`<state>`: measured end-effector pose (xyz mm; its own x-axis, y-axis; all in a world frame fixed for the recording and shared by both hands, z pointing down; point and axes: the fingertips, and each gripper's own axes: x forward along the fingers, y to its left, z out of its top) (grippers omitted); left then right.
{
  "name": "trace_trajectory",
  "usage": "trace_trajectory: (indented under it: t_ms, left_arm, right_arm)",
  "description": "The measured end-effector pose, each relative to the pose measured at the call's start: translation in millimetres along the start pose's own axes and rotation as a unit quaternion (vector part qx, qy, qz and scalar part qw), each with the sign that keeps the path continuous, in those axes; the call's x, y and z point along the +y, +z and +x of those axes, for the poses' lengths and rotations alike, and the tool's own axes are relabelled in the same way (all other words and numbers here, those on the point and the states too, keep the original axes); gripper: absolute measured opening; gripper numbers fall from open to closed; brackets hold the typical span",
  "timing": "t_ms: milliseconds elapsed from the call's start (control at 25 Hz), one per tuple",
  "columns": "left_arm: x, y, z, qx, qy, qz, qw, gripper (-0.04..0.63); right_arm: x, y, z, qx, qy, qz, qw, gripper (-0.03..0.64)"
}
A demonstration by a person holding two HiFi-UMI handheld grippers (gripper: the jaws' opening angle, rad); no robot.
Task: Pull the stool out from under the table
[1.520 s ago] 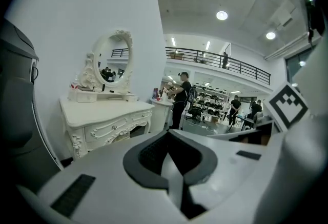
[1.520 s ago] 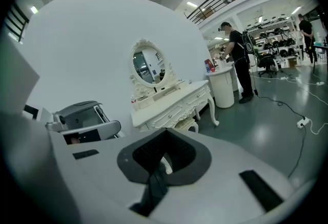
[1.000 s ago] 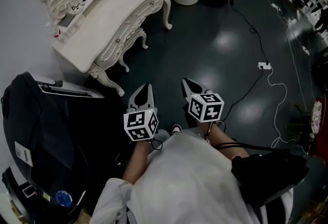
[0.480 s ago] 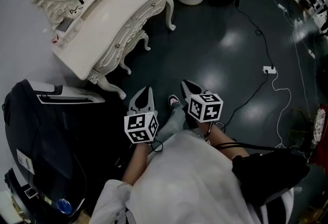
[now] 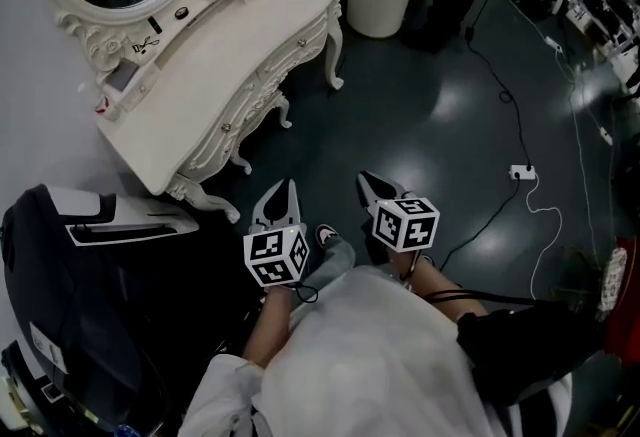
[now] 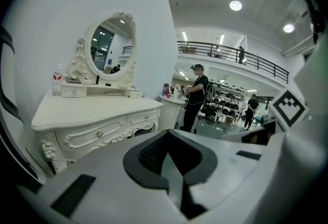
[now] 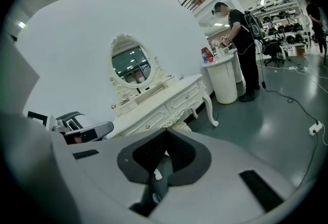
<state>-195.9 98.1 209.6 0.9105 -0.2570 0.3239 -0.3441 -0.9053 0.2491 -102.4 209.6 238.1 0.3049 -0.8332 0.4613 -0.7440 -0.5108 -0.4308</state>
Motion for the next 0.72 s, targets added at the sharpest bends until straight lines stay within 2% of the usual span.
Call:
trace_trajectory:
  t_ms: [440,720]
  left_arm:
    - [41,33,75,-0.006,0.037,-0.028,0.9989,0.011]
    - [68,52,111,-0.013,0.054,-0.037,0.9978,0.011]
  right_arm:
    - [-5,57,87,0.03,0.044,-0.024,0.998,0.0]
    - [-11,82,135,0.052,0.052,-0.043,0.996,0.0]
